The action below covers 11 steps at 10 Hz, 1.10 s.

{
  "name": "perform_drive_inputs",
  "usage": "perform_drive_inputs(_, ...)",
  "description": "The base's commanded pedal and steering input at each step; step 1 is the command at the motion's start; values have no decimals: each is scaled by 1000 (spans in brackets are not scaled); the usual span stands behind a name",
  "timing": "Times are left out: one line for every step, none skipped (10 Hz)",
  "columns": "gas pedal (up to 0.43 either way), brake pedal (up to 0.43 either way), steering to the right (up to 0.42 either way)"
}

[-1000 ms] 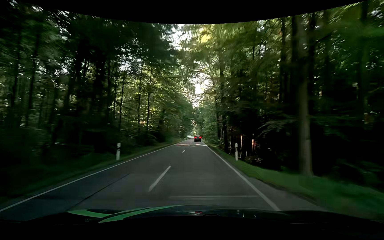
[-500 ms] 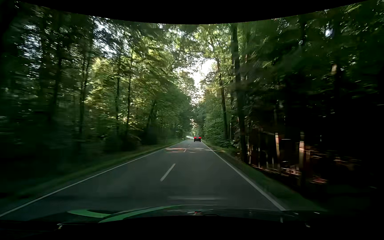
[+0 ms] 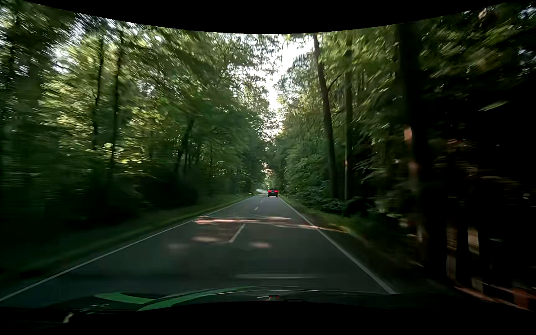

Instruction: Follow the waypoints while adhering to traffic rules and regulations

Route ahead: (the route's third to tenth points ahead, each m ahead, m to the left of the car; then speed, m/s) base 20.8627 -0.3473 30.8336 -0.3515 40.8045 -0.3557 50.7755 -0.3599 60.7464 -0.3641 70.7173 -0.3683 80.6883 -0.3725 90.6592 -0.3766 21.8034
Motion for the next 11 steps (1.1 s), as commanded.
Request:
perform_drive_inputs(98, 0, 1)
perform_drive_inputs(110, 0, 0)
perform_drive_inputs(110, 0, 0)
perform_drive_inputs(110, 0, 0)
perform_drive_inputs(118, 0, 0)
perform_drive_inputs(118, 0, 0)
perform_drive_inputs(118, 0, 0)
perform_drive_inputs(118, 0, 0)
perform_drive_inputs(118, 0, 0)
perform_drive_inputs(118, 0, 0)
perform_drive_inputs(118, 0, 0)
